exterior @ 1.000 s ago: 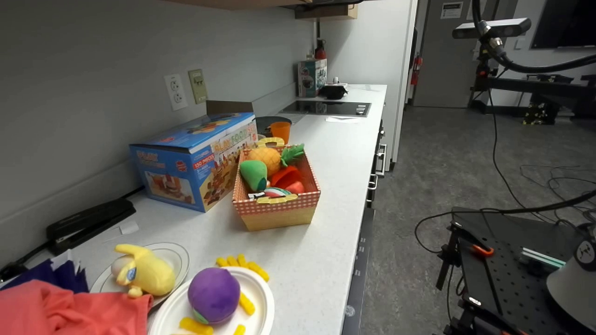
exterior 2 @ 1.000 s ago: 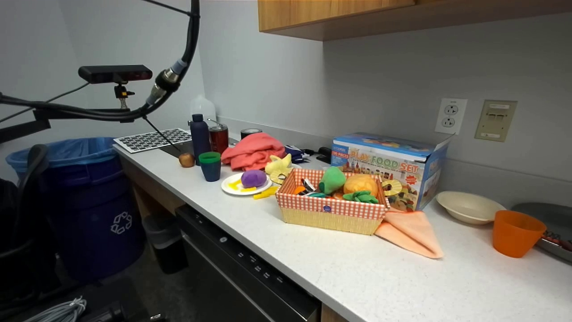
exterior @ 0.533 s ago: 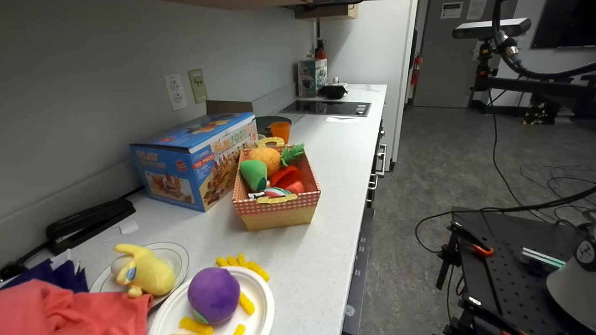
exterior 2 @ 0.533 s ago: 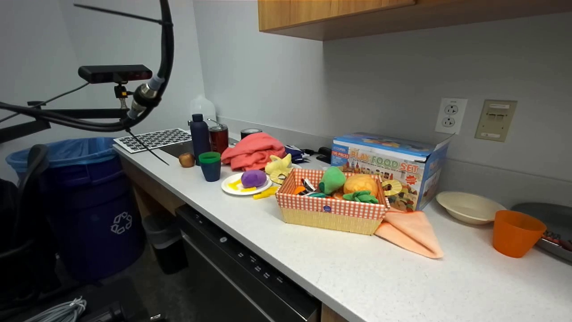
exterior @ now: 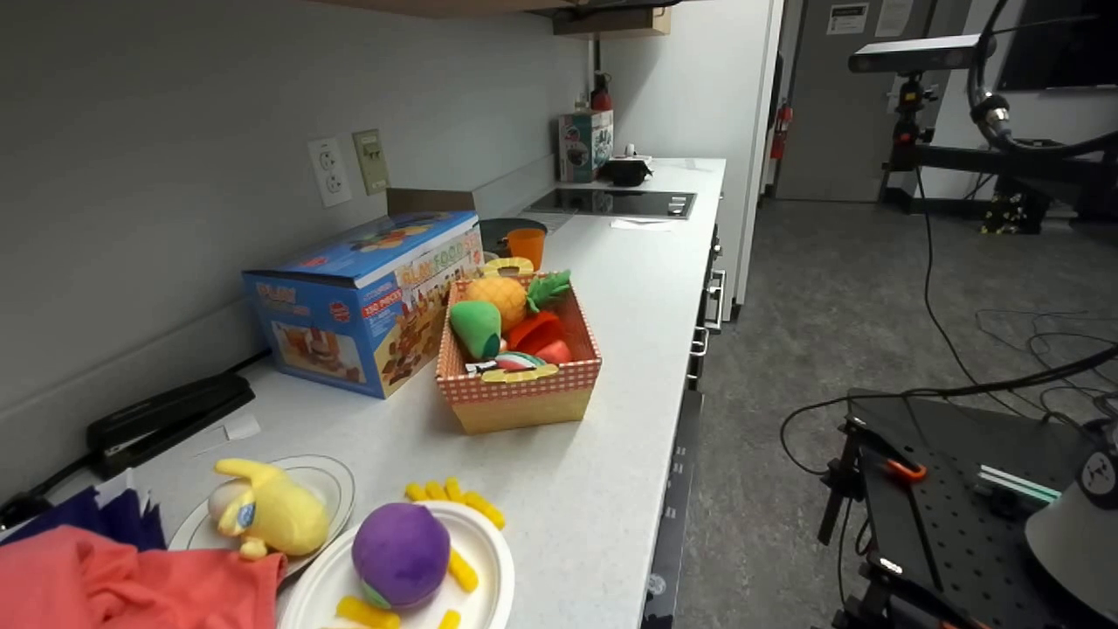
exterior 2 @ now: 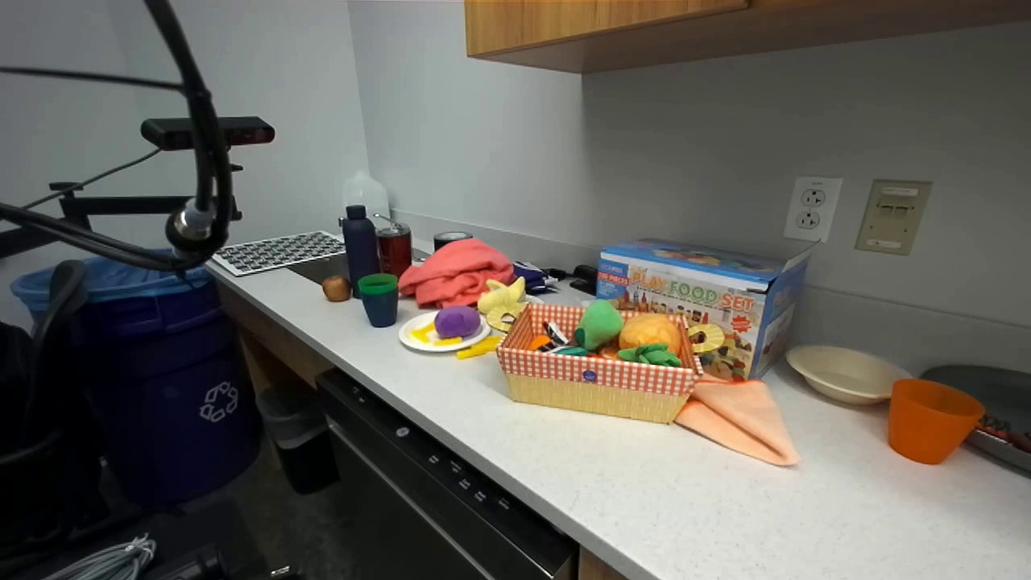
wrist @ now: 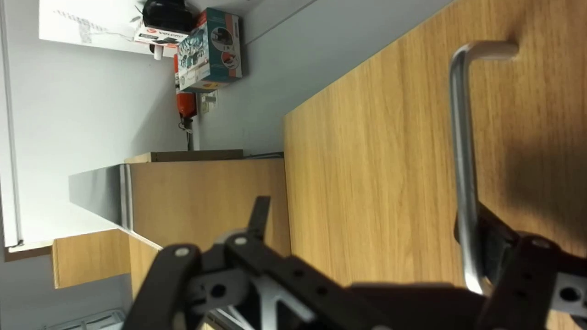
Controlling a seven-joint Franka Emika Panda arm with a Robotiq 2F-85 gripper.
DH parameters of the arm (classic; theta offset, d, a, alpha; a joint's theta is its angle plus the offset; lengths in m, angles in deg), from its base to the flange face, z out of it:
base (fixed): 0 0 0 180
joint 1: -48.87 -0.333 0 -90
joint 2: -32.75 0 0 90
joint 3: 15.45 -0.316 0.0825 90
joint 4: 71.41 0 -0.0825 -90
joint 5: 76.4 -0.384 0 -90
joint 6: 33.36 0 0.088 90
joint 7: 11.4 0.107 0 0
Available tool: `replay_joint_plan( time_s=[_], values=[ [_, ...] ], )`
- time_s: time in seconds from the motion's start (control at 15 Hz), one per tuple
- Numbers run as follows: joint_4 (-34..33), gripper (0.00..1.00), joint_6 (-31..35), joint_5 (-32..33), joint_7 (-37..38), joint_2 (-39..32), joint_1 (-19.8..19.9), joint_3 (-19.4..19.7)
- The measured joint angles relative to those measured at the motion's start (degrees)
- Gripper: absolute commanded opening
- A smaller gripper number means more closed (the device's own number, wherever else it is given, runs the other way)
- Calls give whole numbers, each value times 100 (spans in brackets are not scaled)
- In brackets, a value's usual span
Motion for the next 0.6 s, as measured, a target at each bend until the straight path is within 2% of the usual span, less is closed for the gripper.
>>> replay_joint_plan(
  time_s=[0.27,0.6],
  values=[
    [360,100,628,11,-76,252,240,135],
    [578,100,1097,10,-129,383,383,263]
  ],
)
